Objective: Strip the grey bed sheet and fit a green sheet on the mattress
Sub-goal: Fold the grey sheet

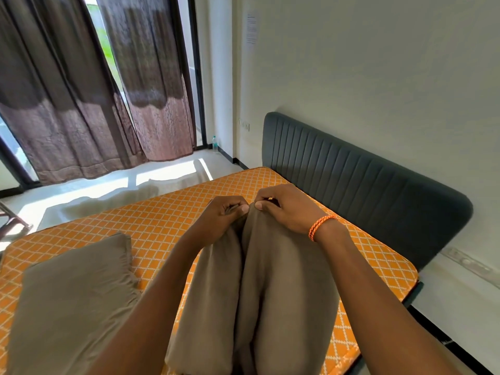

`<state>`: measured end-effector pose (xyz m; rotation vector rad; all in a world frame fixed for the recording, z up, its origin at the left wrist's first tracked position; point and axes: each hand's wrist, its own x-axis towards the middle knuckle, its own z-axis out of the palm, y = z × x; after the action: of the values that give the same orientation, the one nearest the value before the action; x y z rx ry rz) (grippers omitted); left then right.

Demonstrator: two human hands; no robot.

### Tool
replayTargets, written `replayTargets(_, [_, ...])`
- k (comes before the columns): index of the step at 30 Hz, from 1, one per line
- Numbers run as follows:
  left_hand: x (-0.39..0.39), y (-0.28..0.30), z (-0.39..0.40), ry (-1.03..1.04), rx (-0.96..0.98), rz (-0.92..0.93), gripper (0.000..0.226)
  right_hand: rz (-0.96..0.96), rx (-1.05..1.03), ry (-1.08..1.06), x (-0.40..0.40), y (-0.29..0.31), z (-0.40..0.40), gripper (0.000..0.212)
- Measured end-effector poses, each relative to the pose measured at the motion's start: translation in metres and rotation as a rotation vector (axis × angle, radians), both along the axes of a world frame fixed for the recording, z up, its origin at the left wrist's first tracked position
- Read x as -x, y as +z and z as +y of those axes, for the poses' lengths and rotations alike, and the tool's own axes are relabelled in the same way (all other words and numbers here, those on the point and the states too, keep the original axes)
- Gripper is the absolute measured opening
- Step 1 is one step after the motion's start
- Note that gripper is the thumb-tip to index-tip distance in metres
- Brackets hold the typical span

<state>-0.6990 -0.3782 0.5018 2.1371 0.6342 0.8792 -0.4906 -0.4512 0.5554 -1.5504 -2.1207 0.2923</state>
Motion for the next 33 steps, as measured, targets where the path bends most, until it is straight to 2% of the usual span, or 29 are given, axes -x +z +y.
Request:
replayTargets(5, [-0.004, 0.002, -0.004, -0.009, 0.004, 0.011, 0.030, -0.001, -0.064, -0.057, 0.000, 0.003, -0.002, 0.020])
replayTargets(10, [-0.002, 0.006, -0.008, -0.037, 0.000, -0.011, 0.016, 0.021, -0.047, -0.023, -0.001, 0.005, -0.004, 0.017])
replayTargets(15, [-0.001, 0.007, -0.009, -0.031, 0.051, -0.041, 0.015, 0.083, -0.012, 0.011, -0.007, 0.005, -0.007, 0.015])
replayTargets(22, [-0.002, 0.008, -0.006, -0.044, 0.093, -0.073, 0.022, 0.101, -0.008, -0.012, -0.007, -0.001, -0.005, 0.020])
replayTargets(28, [0.007, 0.006, 0.014, 0.202, 0.042, -0.142, 0.021, 0.159, 0.015, -0.013, -0.016, -0.001, -0.006, 0.038])
replayTargets(33, [0.021, 0.005, 0.034, 0.509, -0.100, -0.087, 0.019, 0.205, 0.027, -0.001, -0.030, -0.002, -0.005, 0.052])
